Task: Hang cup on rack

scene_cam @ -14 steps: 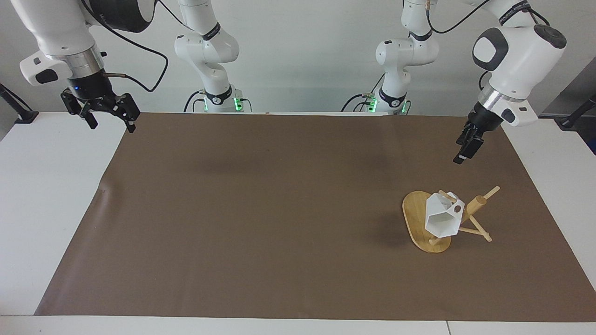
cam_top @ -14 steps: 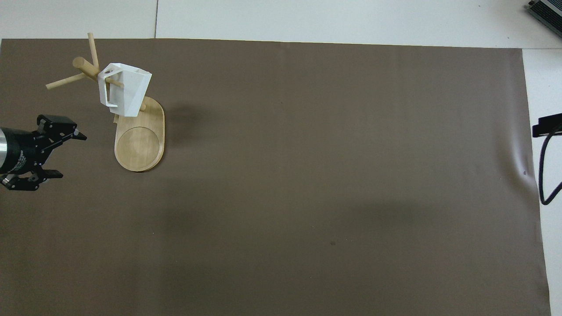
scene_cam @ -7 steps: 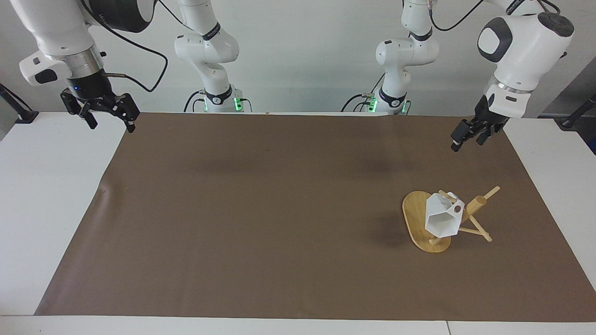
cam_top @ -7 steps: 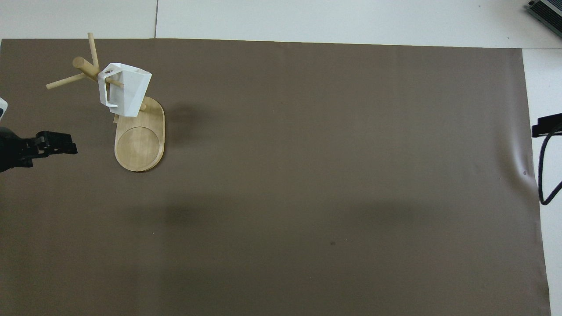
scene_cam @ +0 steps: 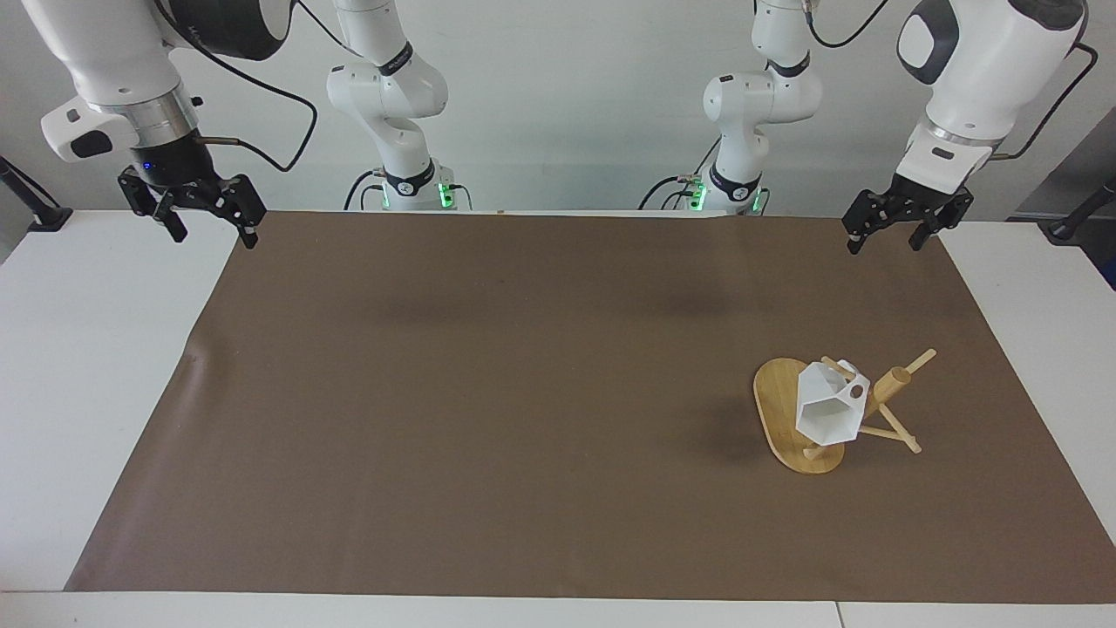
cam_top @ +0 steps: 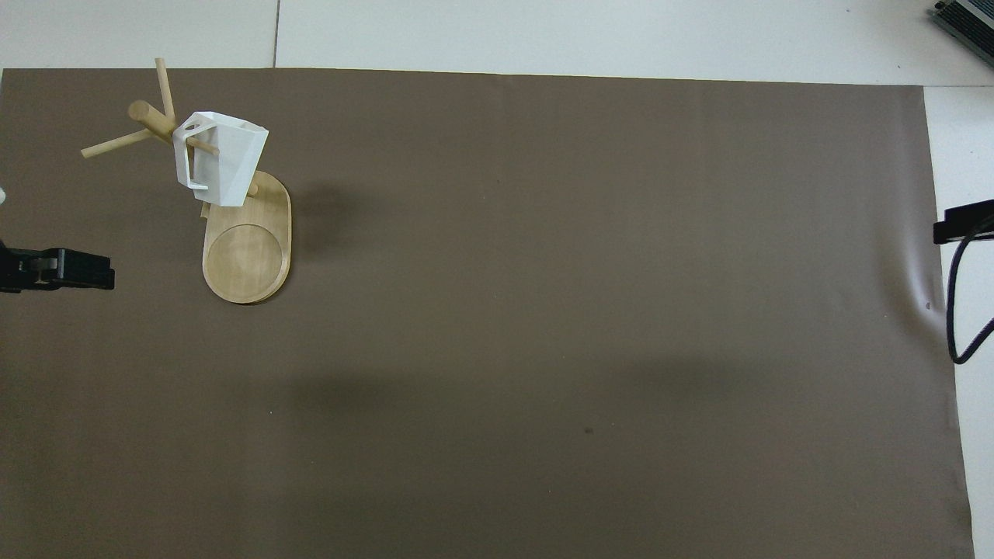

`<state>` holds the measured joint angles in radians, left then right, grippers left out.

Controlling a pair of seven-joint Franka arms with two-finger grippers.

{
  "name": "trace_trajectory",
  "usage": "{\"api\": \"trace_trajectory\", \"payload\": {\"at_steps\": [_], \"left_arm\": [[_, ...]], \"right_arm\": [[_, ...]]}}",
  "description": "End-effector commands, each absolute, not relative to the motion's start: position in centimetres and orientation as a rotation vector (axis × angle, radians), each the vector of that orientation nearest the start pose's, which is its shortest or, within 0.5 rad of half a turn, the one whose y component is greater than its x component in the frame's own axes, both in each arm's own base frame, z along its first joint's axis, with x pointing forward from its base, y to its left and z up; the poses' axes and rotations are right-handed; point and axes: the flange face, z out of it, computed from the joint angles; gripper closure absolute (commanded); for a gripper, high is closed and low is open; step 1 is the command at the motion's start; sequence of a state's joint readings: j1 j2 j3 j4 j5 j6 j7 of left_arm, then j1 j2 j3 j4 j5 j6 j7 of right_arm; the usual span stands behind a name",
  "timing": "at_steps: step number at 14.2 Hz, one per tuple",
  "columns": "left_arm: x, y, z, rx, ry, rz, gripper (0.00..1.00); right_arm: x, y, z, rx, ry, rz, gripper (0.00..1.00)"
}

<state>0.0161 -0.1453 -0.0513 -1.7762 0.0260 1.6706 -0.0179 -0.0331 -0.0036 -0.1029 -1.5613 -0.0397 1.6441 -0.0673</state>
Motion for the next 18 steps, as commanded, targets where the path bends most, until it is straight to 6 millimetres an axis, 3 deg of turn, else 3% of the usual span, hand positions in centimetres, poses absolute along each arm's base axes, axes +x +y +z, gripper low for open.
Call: {"api": "trace_trajectory", "payload": {"at_steps": [1,3,7,9,13,18], "left_arm": [[53.0,-2.0,64.3,-3.084,0.085,-0.018,0.00],[53.7,-2.2,65.2,-3.083,0.097,-0.020,0.00],[55.2,-2.5,63.8,-3.086,0.116,-0.011,0.00],[54.7,-2.2,63.1,-3.092,0.156,-0.021,0.00],[54.1,-3.7,62.2,-3.089,0.188,-0.051,0.00],[54.2,-2.3,62.4,-3.137,0.135,-0.065,0.00]], "right_arm": [[55.0,-8.0,63.6,-3.153,0.101,-0.109,0.00],[55.0,-8.0,63.7,-3.153,0.101,-0.107,0.00],[54.9,-7.9,63.6,-3.153,0.099,-0.097,0.00],[54.9,-7.9,63.6,-3.153,0.099,-0.097,0.00],[54.9,-7.9,63.6,-3.153,0.097,-0.097,0.00],[54.8,-7.8,63.6,-3.151,0.089,-0.085,0.00]]}}
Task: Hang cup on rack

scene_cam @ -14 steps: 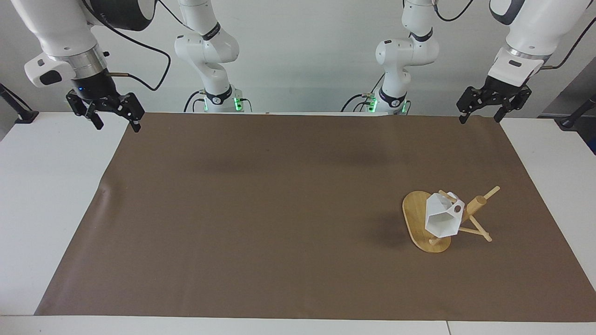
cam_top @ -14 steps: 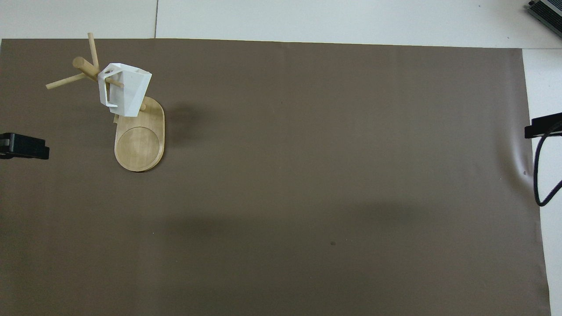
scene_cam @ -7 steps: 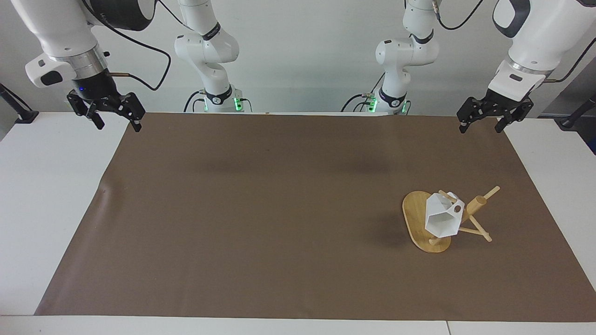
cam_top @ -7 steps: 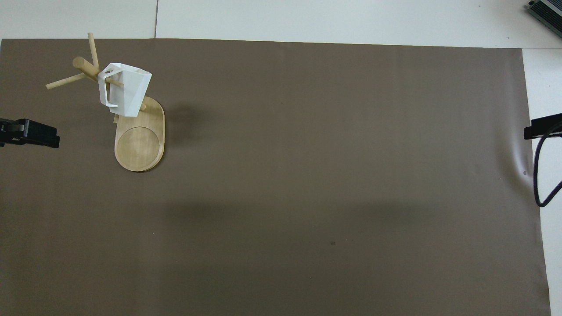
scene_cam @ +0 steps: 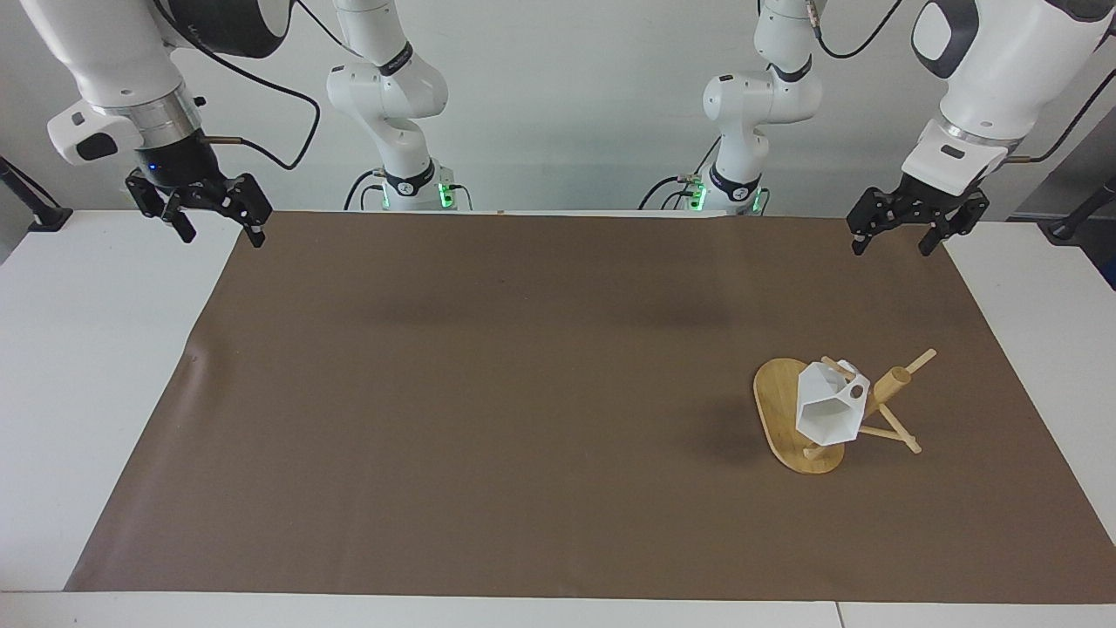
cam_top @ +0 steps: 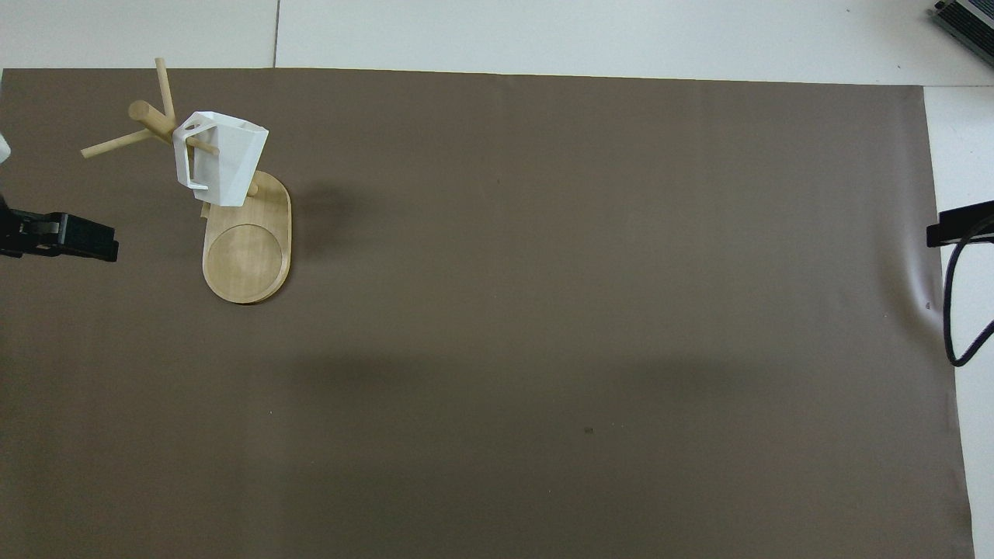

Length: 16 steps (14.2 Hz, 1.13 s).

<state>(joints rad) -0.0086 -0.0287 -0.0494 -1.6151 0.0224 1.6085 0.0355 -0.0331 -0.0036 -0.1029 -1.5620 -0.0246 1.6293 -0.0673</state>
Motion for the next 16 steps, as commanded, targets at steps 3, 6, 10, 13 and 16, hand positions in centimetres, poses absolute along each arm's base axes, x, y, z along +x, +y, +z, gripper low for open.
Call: {"api": "trace_trajectory", "payload": {"at_steps": [3,6,10,13,16], "left_arm": [[54.21,-2.03,63.02,-3.141,0.127,-0.087,0.00],[53.94,-1.98,63.14,-3.144,0.139,-0.073,0.00],[53.74,-2.47,62.81,-3.144,0.154,-0.053,0.00],[53.58,-2.47,62.97,-3.144,0.154,-0.056,0.00],[53.34,-2.54,62.68,-3.144,0.157,-0.024,0.00]], "right_arm": [[54.48,-7.80,63.61,-3.150,0.089,-0.059,0.00],[54.48,-7.80,63.61,-3.150,0.089,-0.059,0.00],[54.37,-7.77,63.63,-3.148,0.089,-0.052,0.00],[54.37,-7.69,63.62,-3.147,0.087,-0.050,0.00],[54.37,-7.68,63.62,-3.147,0.087,-0.050,0.00]]}}
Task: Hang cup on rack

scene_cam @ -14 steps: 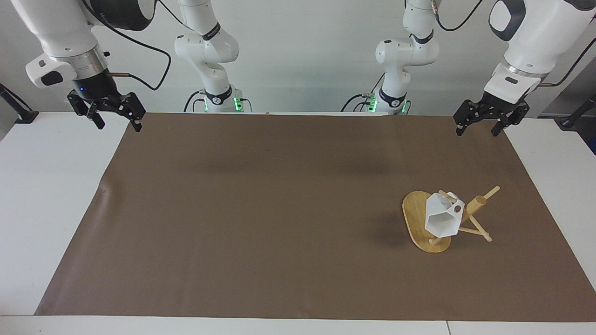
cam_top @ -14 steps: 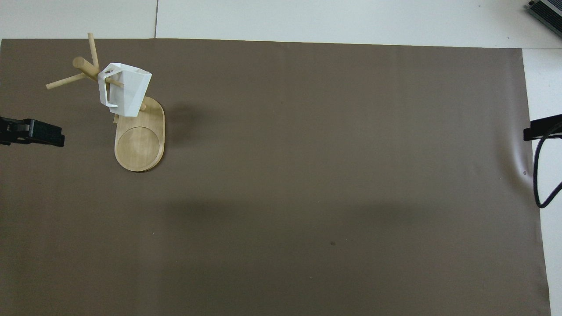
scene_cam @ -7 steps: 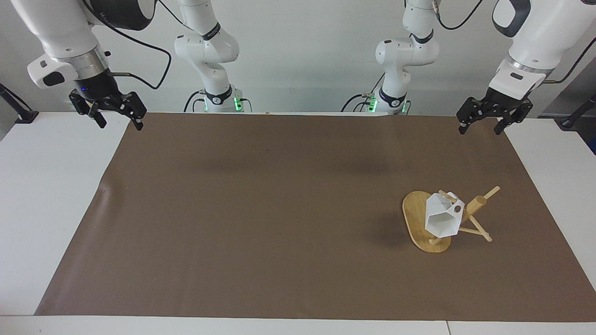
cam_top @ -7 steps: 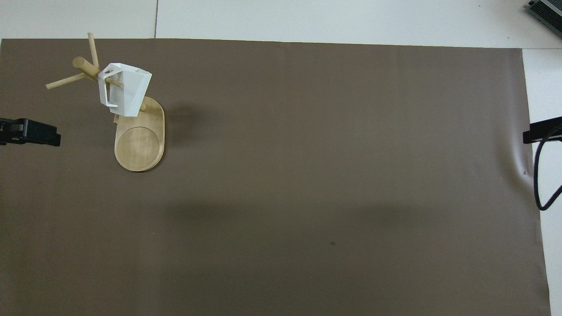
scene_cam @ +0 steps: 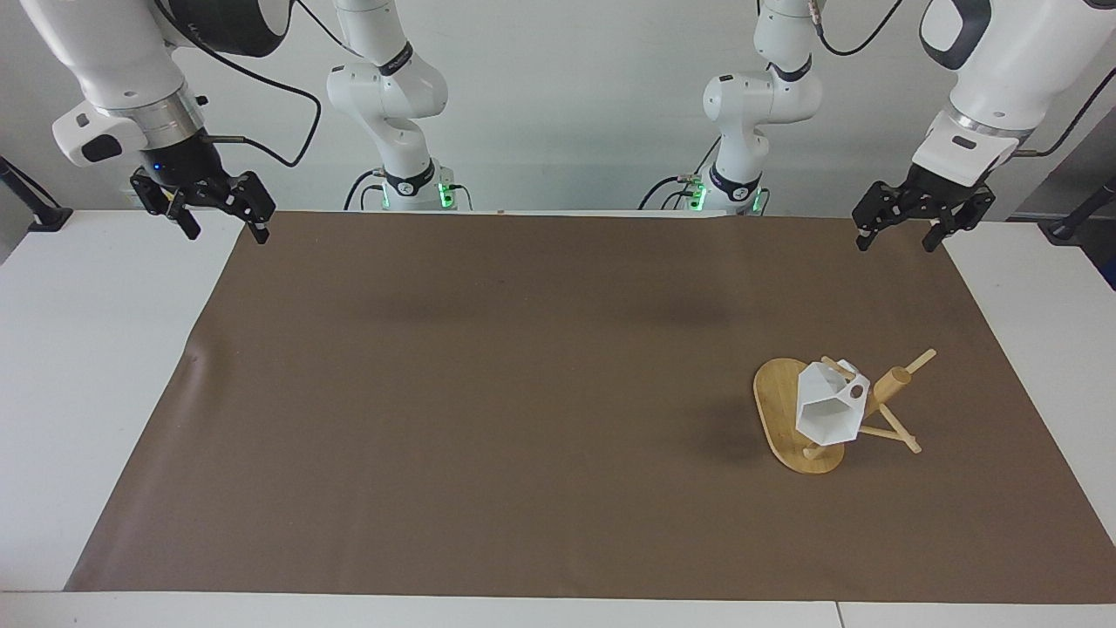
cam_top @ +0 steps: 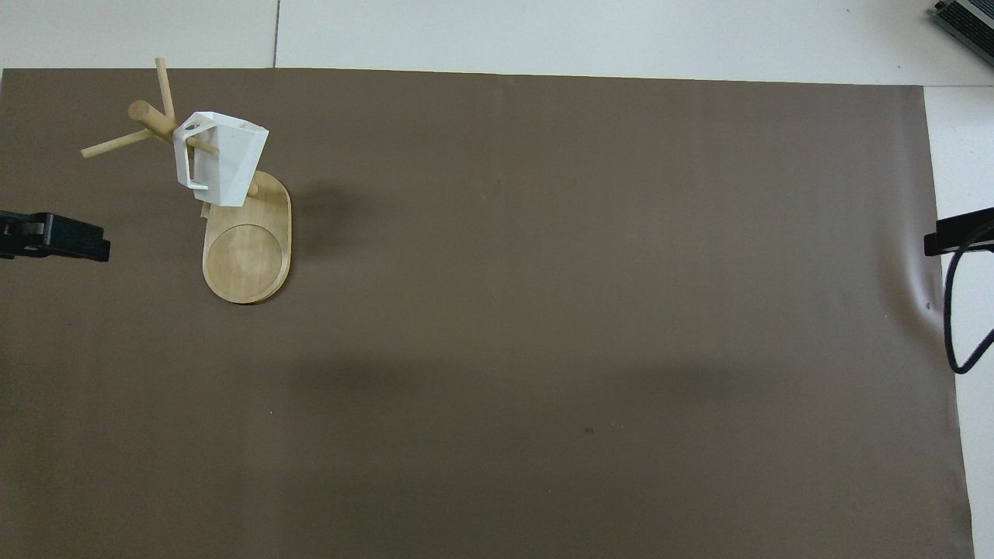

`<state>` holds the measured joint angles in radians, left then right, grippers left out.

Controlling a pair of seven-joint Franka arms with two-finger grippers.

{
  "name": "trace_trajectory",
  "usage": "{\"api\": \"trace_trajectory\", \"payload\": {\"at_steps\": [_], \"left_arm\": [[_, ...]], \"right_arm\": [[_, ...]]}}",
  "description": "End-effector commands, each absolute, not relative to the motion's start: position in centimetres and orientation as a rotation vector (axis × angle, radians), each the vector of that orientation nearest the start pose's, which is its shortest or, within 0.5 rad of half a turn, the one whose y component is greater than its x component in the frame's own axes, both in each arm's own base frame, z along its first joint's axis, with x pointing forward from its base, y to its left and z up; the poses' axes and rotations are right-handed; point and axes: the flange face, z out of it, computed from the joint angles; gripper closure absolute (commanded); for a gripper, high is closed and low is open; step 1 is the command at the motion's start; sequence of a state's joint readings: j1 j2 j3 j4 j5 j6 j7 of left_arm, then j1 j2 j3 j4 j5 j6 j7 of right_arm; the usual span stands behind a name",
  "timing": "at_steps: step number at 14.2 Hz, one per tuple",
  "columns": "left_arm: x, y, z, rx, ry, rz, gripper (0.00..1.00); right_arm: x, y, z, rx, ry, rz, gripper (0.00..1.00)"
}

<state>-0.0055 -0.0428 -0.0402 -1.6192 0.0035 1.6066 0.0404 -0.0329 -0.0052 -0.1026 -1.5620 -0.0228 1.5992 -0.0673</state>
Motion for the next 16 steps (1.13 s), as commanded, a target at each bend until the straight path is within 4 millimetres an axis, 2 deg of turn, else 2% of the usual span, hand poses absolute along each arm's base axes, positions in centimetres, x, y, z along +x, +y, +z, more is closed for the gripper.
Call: {"api": "trace_trajectory", "payload": {"at_steps": [1,16], "left_arm": [[53.3,-2.5,62.7,-3.144,0.156,-0.024,0.00],[53.1,-3.3,63.7,-3.156,0.174,-0.056,0.00]], "right_arm": [[54.4,-7.8,63.6,-3.147,0.089,-0.050,0.00],[54.2,-7.6,63.8,-3.147,0.089,-0.047,0.00]]}}
